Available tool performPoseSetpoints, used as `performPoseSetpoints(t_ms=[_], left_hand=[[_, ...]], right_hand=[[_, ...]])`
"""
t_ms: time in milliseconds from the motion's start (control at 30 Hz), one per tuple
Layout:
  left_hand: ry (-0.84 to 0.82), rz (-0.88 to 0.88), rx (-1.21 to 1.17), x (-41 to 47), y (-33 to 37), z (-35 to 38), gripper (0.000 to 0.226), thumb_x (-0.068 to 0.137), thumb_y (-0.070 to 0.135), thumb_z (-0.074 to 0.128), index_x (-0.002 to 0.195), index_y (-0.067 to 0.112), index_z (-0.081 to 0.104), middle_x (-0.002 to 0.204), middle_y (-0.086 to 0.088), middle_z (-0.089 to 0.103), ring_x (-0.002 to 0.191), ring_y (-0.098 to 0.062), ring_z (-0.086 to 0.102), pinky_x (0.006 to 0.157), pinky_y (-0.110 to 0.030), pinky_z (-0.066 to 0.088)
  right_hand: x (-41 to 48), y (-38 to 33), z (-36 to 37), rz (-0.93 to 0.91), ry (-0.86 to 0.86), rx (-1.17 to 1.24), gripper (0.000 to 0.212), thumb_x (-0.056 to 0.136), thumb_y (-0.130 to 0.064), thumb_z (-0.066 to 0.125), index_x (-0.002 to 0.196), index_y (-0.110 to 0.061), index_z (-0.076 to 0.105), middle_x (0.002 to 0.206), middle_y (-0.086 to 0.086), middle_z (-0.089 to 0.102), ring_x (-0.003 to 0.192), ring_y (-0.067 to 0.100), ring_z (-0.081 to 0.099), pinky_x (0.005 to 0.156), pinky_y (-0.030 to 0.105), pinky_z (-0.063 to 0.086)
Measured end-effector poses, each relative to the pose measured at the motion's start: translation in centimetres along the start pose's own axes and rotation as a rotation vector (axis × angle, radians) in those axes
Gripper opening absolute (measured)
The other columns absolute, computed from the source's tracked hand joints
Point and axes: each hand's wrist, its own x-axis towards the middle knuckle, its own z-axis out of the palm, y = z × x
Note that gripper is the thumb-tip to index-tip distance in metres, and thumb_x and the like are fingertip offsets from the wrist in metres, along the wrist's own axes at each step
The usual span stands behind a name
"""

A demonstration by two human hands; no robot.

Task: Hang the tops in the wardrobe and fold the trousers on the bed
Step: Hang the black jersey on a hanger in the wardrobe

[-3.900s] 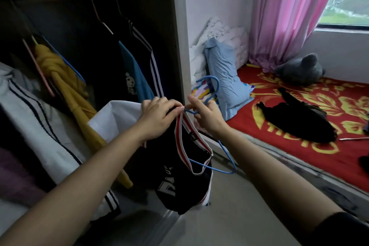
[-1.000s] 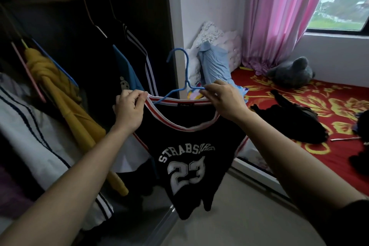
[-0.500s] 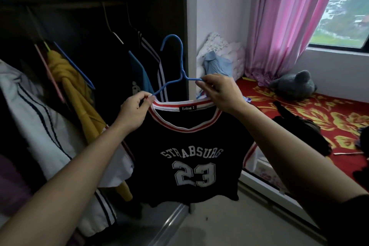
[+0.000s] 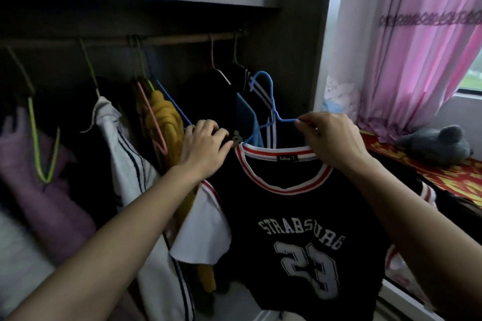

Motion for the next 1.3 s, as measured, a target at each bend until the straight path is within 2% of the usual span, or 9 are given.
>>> performPoseSetpoints(t_ms=[133, 267, 367, 500, 567, 667, 867, 1033, 1300], left_hand=[[0.201, -0.048, 0.117, 1.9, -4.3, -1.9, 0.047, 0.092, 0.047, 0.043, 0.119, 0.016, 0.066, 0.125, -0.015, 0.058, 0.121, -0.034, 0.049, 0.101, -0.048, 0.036], [-0.020, -0.196, 0.223, 4.6, -8.6, -3.9, 0.062, 0.095, 0.053, 0.044, 0.147, 0.021, 0.037, 0.157, -0.019, 0.023, 0.147, -0.033, 0.015, 0.116, -0.053, 0.014], [-0.171, -0.278, 0.296, 6.3, -11.1, -4.7, 0.087, 0.087, 0.063, 0.051, 0.156, 0.024, 0.014, 0.163, -0.017, -0.007, 0.150, -0.033, -0.010, 0.120, -0.055, 0.002], [-0.255, -0.342, 0.326, 8.4, -12.5, -5.3, 0.096, 0.086, 0.069, 0.048, 0.157, 0.026, 0.002, 0.162, -0.018, -0.011, 0.149, -0.037, -0.012, 0.119, -0.056, -0.001], [-0.192, -0.356, 0.389, 9.7, -13.0, -5.7, 0.089, 0.089, 0.069, 0.042, 0.157, 0.024, 0.007, 0.161, -0.021, 0.004, 0.148, -0.040, 0.003, 0.118, -0.056, 0.006], [-0.071, -0.412, 0.441, 12.3, -14.6, -6.5, 0.080, 0.089, 0.065, 0.046, 0.151, 0.019, 0.025, 0.156, -0.024, 0.024, 0.143, -0.043, 0.022, 0.115, -0.055, 0.020], [0.009, -0.418, 0.404, 13.6, -17.9, -4.7, 0.097, 0.081, 0.054, 0.064, 0.156, 0.021, 0.012, 0.164, -0.011, -0.011, 0.150, -0.030, -0.009, 0.120, -0.054, 0.006], [0.058, -0.408, 0.358, 13.0, -18.6, -4.5, 0.093, 0.079, 0.047, 0.068, 0.155, 0.027, 0.019, 0.164, -0.005, -0.009, 0.151, -0.025, -0.009, 0.119, -0.053, 0.011], [-0.008, -0.388, 0.261, 12.6, -18.3, -5.4, 0.083, 0.079, 0.044, 0.069, 0.151, 0.028, 0.031, 0.164, -0.004, -0.013, 0.150, -0.023, -0.015, 0.120, -0.051, 0.017]], right_hand=[[2.9, -2.1, 2.9, 0.067, -0.031, 0.005, 0.023, 0.099, -0.039, 0.053, 0.112, -0.029, 0.069, 0.103, 0.000, 0.072, 0.089, 0.028, 0.067, 0.071, 0.041, 0.056], [7.8, -4.2, 5.8, 0.145, -0.149, 0.152, 0.025, 0.099, -0.028, 0.053, 0.119, -0.025, 0.067, 0.113, 0.004, 0.068, 0.102, 0.031, 0.062, 0.078, 0.036, 0.049], [11.7, -6.2, 7.4, 0.152, -0.208, 0.321, 0.026, 0.098, -0.019, 0.052, 0.118, -0.014, 0.068, 0.116, 0.009, 0.067, 0.105, 0.030, 0.062, 0.084, 0.038, 0.051], [17.5, -8.4, 9.2, 0.143, -0.154, 0.478, 0.028, 0.097, -0.017, 0.052, 0.118, -0.012, 0.068, 0.114, 0.012, 0.068, 0.105, 0.032, 0.063, 0.092, 0.043, 0.052], [20.5, -9.5, 9.9, 0.144, -0.161, 0.576, 0.030, 0.097, -0.017, 0.051, 0.123, -0.013, 0.066, 0.118, 0.010, 0.067, 0.109, 0.028, 0.063, 0.094, 0.041, 0.052], [24.3, -11.4, 11.4, 0.154, -0.243, 0.750, 0.034, 0.097, -0.015, 0.051, 0.129, -0.015, 0.064, 0.119, 0.006, 0.067, 0.104, 0.021, 0.064, 0.078, 0.030, 0.050], [25.8, -13.0, 17.9, 0.056, -0.283, 0.636, 0.024, 0.088, -0.013, 0.058, 0.106, -0.013, 0.074, 0.108, 0.014, 0.072, 0.107, 0.031, 0.065, 0.089, 0.035, 0.054], [25.2, -12.1, 21.8, 0.048, -0.286, 0.676, 0.036, 0.097, -0.020, 0.054, 0.132, -0.022, 0.063, 0.121, 0.008, 0.070, 0.108, 0.028, 0.066, 0.094, 0.043, 0.055], [23.0, -11.4, 22.0, -0.022, -0.295, 0.595, 0.038, 0.100, -0.024, 0.050, 0.137, -0.023, 0.058, 0.121, 0.008, 0.069, 0.112, 0.030, 0.063, 0.095, 0.043, 0.052]])
